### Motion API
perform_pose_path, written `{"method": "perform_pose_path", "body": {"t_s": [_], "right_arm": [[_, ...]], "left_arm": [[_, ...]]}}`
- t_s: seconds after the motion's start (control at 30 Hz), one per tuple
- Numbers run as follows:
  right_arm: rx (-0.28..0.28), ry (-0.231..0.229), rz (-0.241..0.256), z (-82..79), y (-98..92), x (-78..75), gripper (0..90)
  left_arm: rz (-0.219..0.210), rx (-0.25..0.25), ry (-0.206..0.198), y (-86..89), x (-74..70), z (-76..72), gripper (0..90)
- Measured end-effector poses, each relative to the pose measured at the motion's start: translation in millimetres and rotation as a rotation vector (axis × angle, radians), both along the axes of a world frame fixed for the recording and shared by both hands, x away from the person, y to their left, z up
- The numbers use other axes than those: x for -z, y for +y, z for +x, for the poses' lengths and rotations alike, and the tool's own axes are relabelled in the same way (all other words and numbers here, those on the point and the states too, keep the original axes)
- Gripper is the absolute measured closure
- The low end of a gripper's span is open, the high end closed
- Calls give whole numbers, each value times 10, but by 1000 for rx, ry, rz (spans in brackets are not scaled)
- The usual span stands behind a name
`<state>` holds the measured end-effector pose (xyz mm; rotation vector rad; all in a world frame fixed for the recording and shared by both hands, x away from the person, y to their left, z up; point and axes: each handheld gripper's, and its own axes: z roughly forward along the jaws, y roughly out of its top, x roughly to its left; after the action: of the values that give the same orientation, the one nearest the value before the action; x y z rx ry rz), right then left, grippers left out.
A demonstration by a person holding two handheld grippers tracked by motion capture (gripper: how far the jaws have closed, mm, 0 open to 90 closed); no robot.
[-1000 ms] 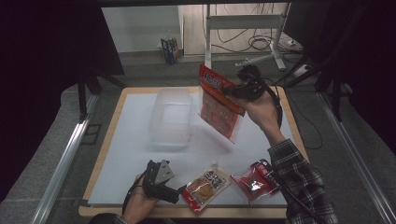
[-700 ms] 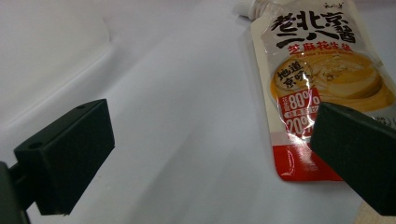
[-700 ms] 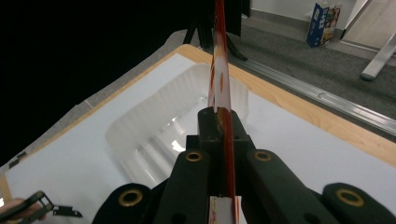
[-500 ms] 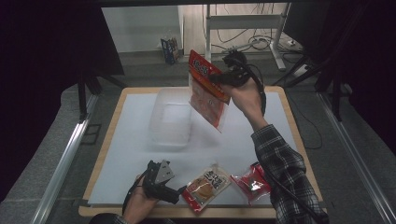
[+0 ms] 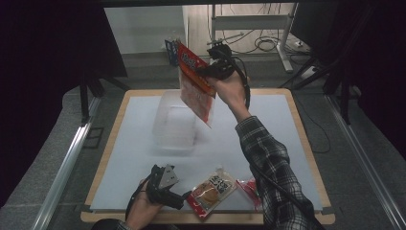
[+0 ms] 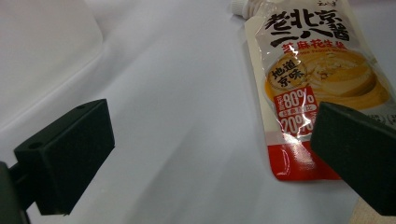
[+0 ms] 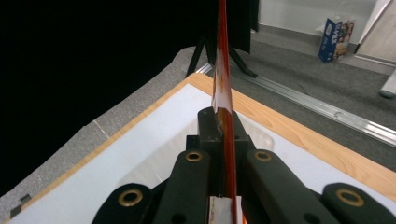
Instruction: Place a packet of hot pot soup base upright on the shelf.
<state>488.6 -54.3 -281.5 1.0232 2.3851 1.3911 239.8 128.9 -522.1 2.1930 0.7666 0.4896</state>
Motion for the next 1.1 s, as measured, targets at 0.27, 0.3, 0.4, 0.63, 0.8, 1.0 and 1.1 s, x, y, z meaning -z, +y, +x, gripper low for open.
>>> {"method": "perform_pose_path", "body": {"t_s": [0.27, 0.3, 0.4, 0.63, 0.8, 1.0, 1.1], "right_arm": [[-6, -9, 2, 92, 286, 7, 886], [-6, -10, 4, 104, 325, 13, 886], [-8, -10, 5, 152, 469, 48, 886], [-13, -3, -7, 203, 646, 158, 886], [-4, 31, -26, 257, 702, 371, 885], [8, 64, -32, 350, 688, 651, 885], [10, 69, -48, 371, 697, 727, 885]], "left_arm": [[-3, 6, -1, -2, -3, -3, 0], [-4, 6, -1, -1, -4, -3, 0], [-11, 8, 1, -4, -4, -5, 0], [-10, 11, 1, -2, -6, -6, 0], [-2, 18, 2, -3, -8, -6, 0], [-1, 16, 2, -8, -4, -6, 0], [-2, 16, 4, -12, -2, -8, 0]]}}
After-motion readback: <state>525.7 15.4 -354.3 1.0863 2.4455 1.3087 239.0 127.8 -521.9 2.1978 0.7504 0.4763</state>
